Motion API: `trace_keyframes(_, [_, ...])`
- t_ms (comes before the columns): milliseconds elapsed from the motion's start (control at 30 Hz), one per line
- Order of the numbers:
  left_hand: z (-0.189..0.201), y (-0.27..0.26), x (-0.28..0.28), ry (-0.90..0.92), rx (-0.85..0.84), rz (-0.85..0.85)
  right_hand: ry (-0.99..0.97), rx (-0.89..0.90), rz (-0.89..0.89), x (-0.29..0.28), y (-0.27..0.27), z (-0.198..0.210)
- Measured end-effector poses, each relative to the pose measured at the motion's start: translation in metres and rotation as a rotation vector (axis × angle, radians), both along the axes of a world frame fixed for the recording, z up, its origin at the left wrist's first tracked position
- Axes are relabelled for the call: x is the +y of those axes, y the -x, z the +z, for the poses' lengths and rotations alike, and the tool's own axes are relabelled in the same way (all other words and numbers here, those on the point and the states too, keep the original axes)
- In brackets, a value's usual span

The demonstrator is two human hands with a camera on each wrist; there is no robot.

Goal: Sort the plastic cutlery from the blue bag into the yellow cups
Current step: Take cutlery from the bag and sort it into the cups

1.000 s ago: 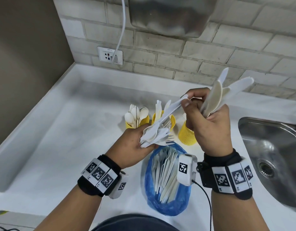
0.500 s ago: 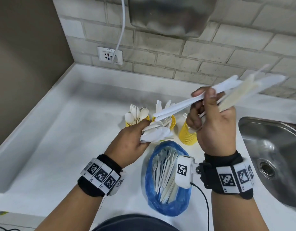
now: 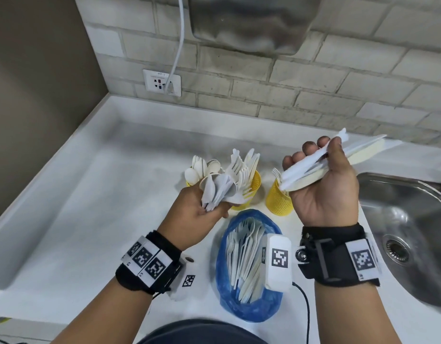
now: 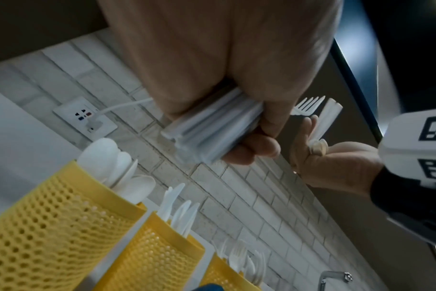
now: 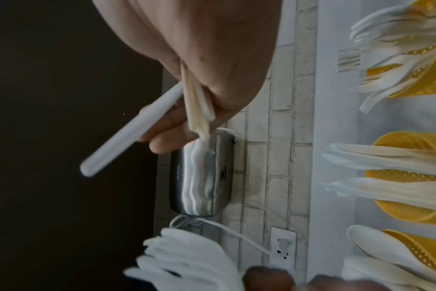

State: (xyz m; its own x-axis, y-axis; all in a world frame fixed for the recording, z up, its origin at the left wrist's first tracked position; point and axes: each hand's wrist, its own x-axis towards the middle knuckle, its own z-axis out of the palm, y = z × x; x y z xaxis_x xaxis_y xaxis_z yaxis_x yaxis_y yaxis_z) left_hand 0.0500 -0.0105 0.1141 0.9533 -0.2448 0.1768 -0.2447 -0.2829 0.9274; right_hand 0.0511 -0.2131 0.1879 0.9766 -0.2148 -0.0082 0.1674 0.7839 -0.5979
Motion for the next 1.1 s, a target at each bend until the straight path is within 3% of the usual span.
trace_keyframes(133, [0.003,0.004,-0.006,0.076,0.067,-0.097,0.102,0.057,-0.080,0.008,0.001,0.000])
trace_keyframes(433, [-0.002,0.001,-0.009,0.117,0.087,-0.006,0.396,-0.029,-0.059,0.027,0.014,0.005])
trace_keyframes(533, [-0.001,0.001,-0.008,0.116,0.119,-0.009,0.602,-0.099,0.020,0.029,0.016,0.000])
trace_keyframes(667, [-0.002,-0.001,-0.004,0.186,0.203,-0.080,1.025,-0.121,0.071,0.025,0.013,-0.003])
trace_keyframes(733, [-0.002,-0.001,-0.002,0.224,0.268,-0.117,1.121,-0.123,0.093,0.023,0.011,-0.002])
trace_keyframes(1100, [-0.006,-0.001,-0.002,0.235,0.409,-0.301,1.230,-0.145,0.117,0.019,0.003,0.003])
